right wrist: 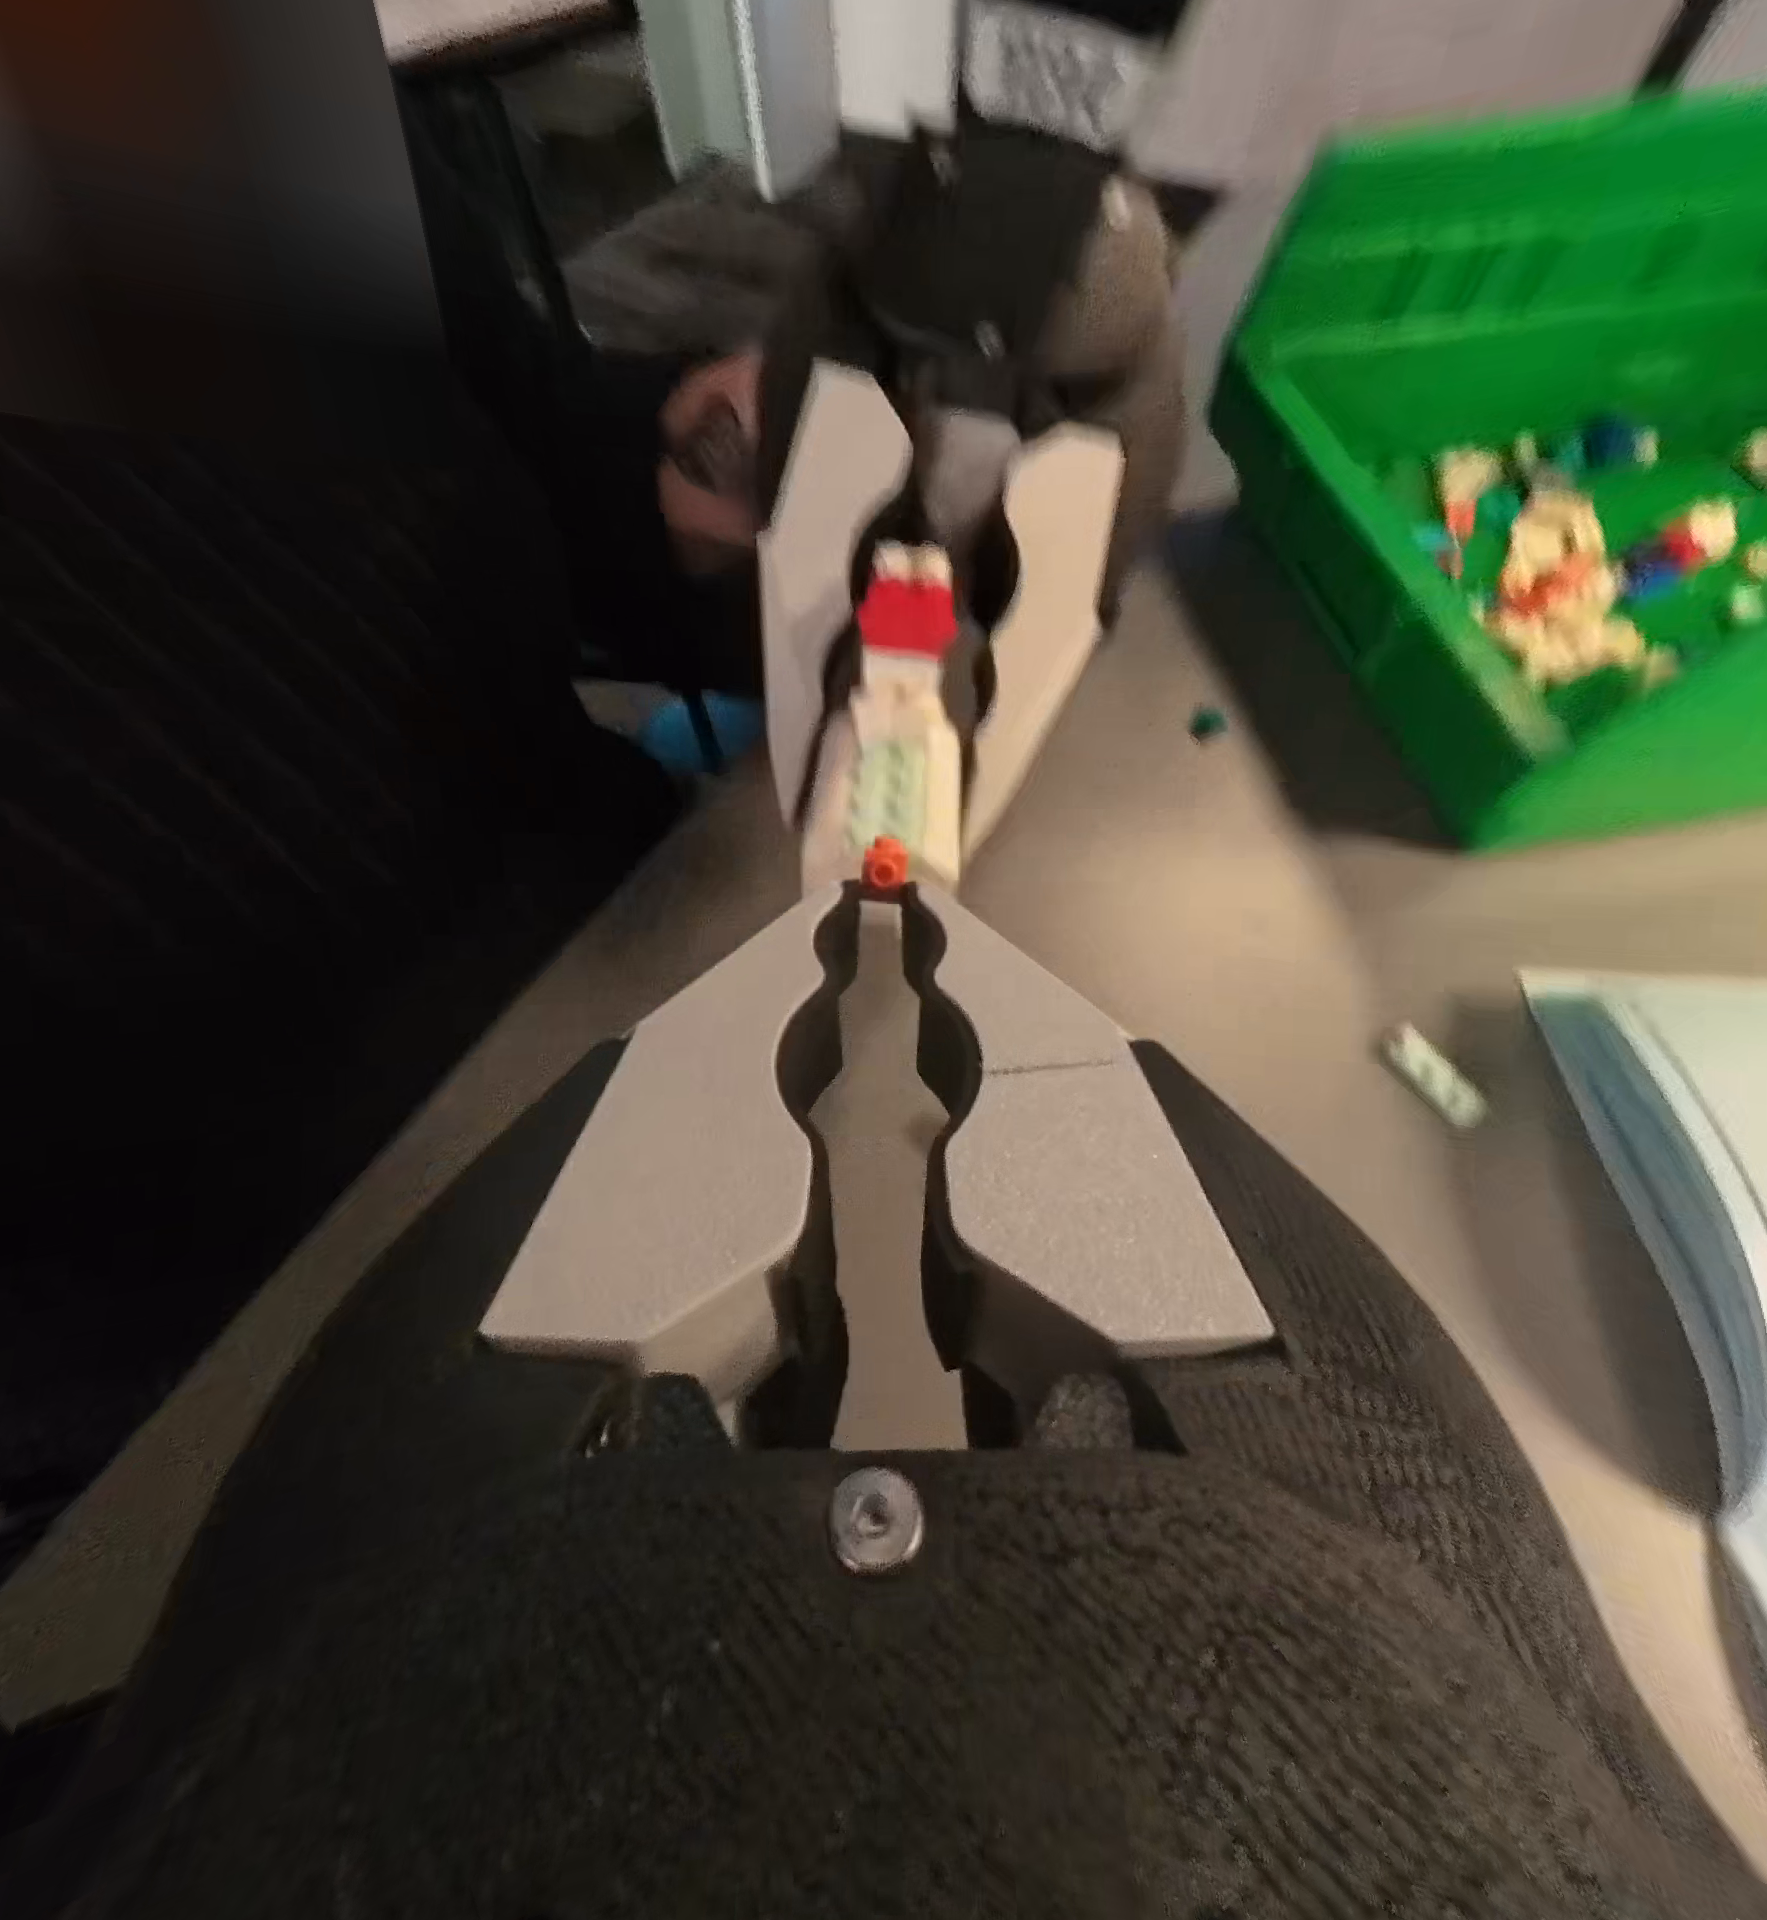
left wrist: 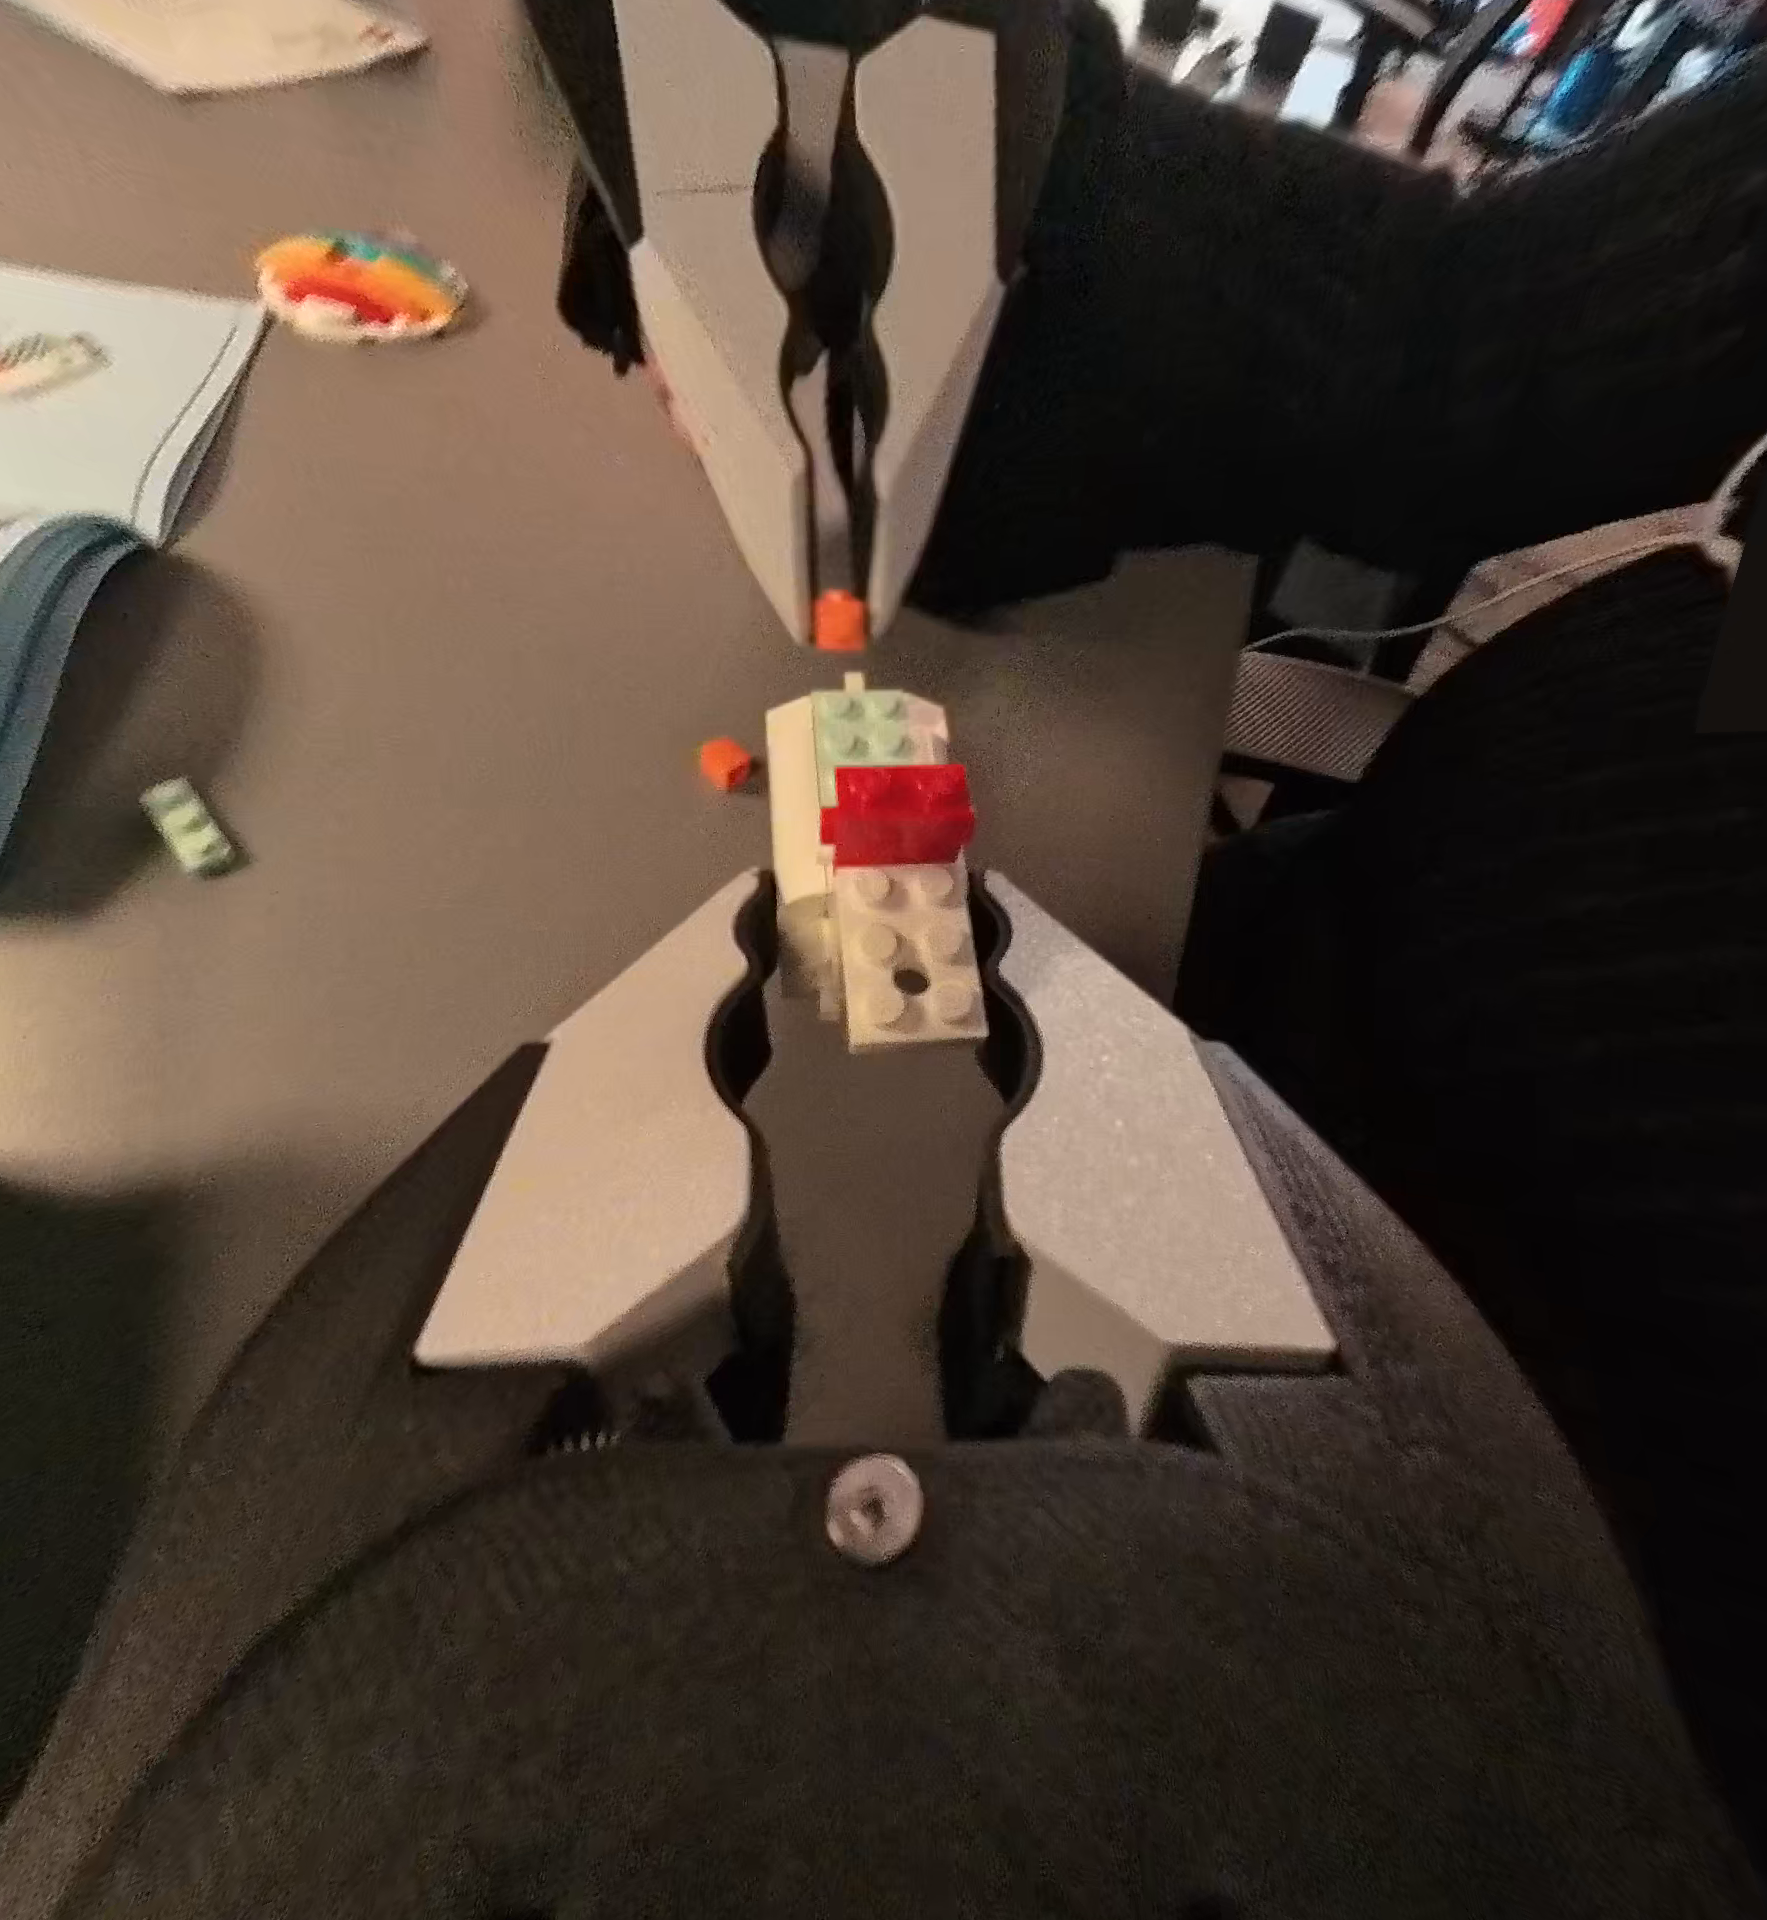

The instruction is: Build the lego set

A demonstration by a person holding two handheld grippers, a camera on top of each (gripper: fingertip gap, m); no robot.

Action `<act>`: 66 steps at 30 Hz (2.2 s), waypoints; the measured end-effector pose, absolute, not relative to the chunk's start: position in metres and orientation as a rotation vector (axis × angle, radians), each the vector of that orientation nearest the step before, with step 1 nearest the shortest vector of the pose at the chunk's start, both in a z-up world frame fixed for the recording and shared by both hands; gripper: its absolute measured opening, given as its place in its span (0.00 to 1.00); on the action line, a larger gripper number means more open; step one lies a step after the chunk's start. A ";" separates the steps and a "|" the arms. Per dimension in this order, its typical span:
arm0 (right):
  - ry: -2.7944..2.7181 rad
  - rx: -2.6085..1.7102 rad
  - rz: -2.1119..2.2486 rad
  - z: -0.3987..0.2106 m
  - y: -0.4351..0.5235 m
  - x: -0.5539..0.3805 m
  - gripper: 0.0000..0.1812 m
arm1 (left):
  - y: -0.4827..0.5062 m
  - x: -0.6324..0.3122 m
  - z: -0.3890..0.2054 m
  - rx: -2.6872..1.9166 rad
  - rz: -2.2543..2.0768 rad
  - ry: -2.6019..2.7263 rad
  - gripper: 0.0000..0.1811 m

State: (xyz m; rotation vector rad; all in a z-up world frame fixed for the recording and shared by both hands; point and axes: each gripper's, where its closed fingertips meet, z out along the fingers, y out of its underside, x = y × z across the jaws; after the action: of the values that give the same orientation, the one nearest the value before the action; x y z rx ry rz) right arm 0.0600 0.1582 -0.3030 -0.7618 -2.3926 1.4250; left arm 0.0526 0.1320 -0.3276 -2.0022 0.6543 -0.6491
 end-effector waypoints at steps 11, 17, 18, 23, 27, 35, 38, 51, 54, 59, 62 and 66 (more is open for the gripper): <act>-2.465 -1.050 1.216 -0.365 0.230 0.081 0.03 | 0.133 0.048 -0.337 -2.069 -0.625 0.628 0.20; -2.457 -1.029 1.218 -0.365 0.237 0.088 0.04 | 0.138 0.055 -0.335 -2.064 -0.655 0.634 0.20; -2.458 -1.021 1.210 -0.365 0.238 0.089 0.04 | 0.138 0.056 -0.335 -2.064 -0.658 0.636 0.20; -2.442 -1.009 1.196 -0.365 0.245 0.092 0.04 | 0.139 0.062 -0.335 -2.070 -0.671 0.659 0.20; -2.430 -1.014 1.177 -0.365 0.248 0.094 0.07 | 0.139 0.065 -0.336 -2.075 -0.680 0.668 0.20; -2.404 -1.080 1.050 -0.351 0.244 0.097 0.14 | 0.137 0.064 -0.334 -2.061 -0.694 0.656 0.20; -2.506 -1.148 0.869 -0.355 0.241 0.096 0.12 | 0.137 0.065 -0.335 -2.071 -0.695 0.669 0.20; -2.584 -0.924 1.234 -0.312 0.196 0.079 0.03 | 0.135 0.078 -0.312 -1.960 -0.733 0.787 0.20; -2.359 -0.570 1.670 -0.245 0.156 0.081 0.03 | 0.131 0.094 -0.282 -1.784 -0.882 0.860 0.20; -2.307 -0.410 1.886 -0.223 0.122 0.086 0.03 | 0.138 0.101 -0.265 -1.720 -0.927 0.896 0.20; -2.311 -0.415 1.944 -0.226 0.120 0.087 0.03 | 0.135 0.105 -0.259 -1.689 -0.947 0.910 0.19; -2.300 -0.413 2.030 -0.224 0.123 0.091 0.03 | 0.127 0.109 -0.256 -1.649 -0.998 0.946 0.19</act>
State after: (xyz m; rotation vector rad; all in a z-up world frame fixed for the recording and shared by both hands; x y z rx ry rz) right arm 0.0912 0.1234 -0.2240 -0.4134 -2.2999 2.0302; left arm 0.1093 0.1273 -0.2561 -1.6493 0.9464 -0.9979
